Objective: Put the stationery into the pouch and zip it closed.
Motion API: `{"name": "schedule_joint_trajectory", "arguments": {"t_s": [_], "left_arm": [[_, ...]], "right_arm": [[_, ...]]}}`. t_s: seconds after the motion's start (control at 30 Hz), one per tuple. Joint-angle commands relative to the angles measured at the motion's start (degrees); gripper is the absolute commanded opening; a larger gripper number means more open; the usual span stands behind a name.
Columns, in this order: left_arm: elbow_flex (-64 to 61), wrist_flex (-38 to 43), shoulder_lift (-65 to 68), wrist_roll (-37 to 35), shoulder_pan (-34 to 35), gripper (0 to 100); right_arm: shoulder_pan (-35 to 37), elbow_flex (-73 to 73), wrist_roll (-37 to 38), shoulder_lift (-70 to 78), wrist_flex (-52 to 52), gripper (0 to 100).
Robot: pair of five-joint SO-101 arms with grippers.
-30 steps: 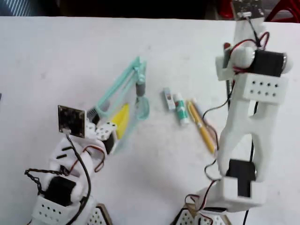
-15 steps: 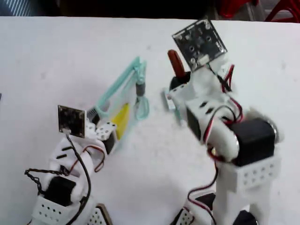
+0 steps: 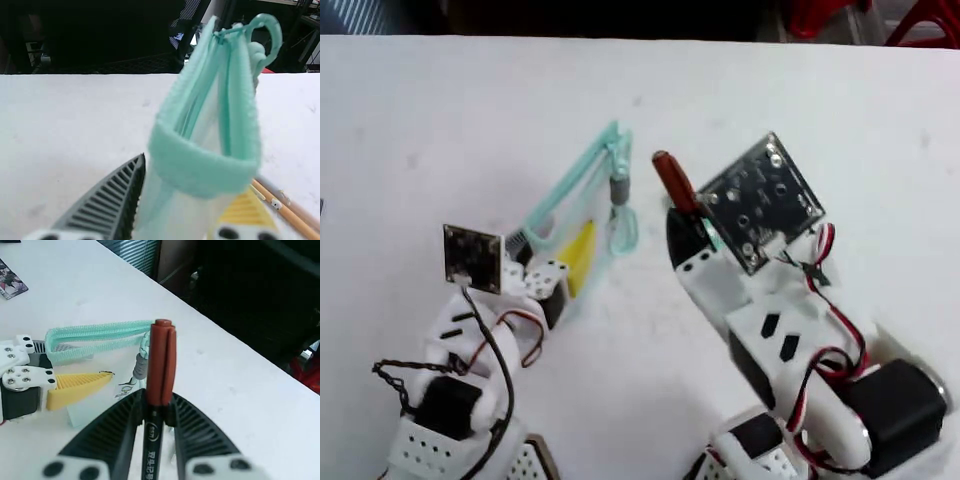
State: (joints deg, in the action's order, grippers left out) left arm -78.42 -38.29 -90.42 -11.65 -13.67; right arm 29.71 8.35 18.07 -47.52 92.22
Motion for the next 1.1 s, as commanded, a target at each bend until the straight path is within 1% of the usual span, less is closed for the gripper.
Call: {"name": "schedule_joint_trajectory", "arguments": {"t_s": [0.0,0.13,0.27,0.33,0.57,0.8,0.97,1.07], "left_arm": [[0.3,1.5,-0.4,0.4,-0.2,20],[0.3,1.5,-0.4,0.4,-0.2,20],[0.3,1.5,-0.4,0.4,-0.4,20],[0.3,1.5,-0.4,0.4,-0.5,20],[0.3,1.6,-0.4,0.4,-0.3,20],[0.3,1.5,-0.4,0.4,-0.6,20],[0.3,1.5,-0.4,0.4,-0.6,20],[0.3,1.5,-0.4,0.4,-0.6,20]], "right_arm": [[-0.1,-12.9,0.0,-10.8,-11.2,1.7],[0.0,-22.5,-0.2,-18.6,-24.0,1.6],[0.3,-22.9,-0.3,-17.9,-33.6,1.6],[2.0,-21.8,-0.3,-15.8,-36.8,1.5],[12.5,-14.2,-0.3,-3.3,-42.2,1.5],[14.8,-7.4,-0.3,9.7,-43.6,1.5],[19.3,-2.6,-0.1,13.3,-45.0,1.6],[19.8,-2.0,0.0,14.6,-47.2,1.6]]}}
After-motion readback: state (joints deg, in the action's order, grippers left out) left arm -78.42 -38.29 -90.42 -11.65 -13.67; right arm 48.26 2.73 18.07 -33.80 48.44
